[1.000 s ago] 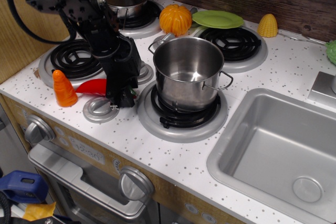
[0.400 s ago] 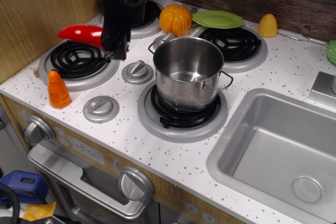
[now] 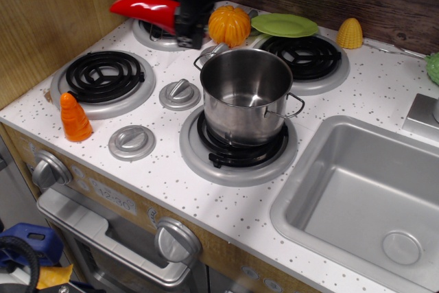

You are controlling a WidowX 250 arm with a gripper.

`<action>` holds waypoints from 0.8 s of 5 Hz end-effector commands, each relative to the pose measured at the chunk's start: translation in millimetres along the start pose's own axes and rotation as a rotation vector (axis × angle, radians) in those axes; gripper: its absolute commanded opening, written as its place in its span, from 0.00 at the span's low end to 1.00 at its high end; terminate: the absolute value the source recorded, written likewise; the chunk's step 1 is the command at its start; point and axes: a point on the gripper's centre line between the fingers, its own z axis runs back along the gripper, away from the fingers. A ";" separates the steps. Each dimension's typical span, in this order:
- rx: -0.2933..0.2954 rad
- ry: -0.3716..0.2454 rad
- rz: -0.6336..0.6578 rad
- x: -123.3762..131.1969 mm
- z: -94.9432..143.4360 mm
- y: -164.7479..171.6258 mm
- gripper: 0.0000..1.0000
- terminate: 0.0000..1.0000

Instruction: Put pepper in pot or pan

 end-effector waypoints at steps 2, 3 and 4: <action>0.130 -0.056 -0.090 72.3 -15.6 -16.1 0.00 0.00; 0.144 -0.060 -0.106 69.8 -17.3 -18.7 1.00 0.00; 0.144 -0.060 -0.106 69.8 -17.3 -18.7 1.00 0.00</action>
